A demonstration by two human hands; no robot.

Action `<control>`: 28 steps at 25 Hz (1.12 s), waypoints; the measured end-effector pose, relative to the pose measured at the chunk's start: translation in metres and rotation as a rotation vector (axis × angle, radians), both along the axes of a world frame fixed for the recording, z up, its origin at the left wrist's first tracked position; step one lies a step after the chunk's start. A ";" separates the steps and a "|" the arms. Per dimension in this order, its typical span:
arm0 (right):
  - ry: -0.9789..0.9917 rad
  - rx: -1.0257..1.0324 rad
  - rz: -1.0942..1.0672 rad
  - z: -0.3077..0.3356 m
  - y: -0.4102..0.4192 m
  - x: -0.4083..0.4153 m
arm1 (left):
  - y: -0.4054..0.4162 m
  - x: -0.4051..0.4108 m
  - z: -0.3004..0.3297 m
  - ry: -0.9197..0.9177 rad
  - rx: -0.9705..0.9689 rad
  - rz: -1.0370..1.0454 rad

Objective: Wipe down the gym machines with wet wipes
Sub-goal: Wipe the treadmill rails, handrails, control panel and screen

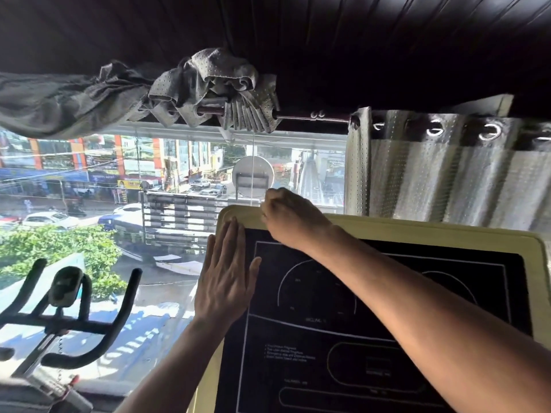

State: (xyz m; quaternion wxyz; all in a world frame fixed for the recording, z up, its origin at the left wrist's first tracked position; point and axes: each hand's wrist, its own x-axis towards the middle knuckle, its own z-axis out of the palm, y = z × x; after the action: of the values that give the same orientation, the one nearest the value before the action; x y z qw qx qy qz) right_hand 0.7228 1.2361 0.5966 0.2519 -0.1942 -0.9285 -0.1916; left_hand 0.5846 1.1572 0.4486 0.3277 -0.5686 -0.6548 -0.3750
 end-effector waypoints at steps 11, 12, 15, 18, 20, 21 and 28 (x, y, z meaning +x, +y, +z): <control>0.133 -0.052 -0.191 -0.003 0.057 0.174 | 0.045 0.168 -0.001 0.180 -0.104 -0.199; 0.151 -0.069 -0.202 -0.003 0.065 0.191 | 0.050 0.181 -0.001 0.184 -0.122 -0.211; 0.208 -0.092 -0.249 -0.008 0.085 0.247 | 0.063 0.220 -0.005 0.197 -0.164 -0.249; 0.276 -0.085 -0.292 -0.016 0.102 0.303 | 0.073 0.259 -0.012 0.227 -0.190 -0.266; 0.345 -0.079 -0.328 -0.024 0.111 0.338 | 0.078 0.286 -0.018 0.251 -0.202 -0.290; 0.379 -0.070 -0.344 -0.029 0.116 0.354 | 0.081 0.299 -0.021 0.266 -0.214 -0.302; 0.638 0.050 -0.272 -0.060 0.132 0.419 | 0.098 0.359 -0.039 0.313 -0.230 -0.242</control>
State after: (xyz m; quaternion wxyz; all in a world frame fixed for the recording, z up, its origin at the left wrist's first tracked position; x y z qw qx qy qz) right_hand 1.1416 1.3679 0.5368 0.5064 -0.3601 -0.7635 -0.1757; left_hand 0.9441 1.2552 0.4098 0.3109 -0.7278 -0.5613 -0.2420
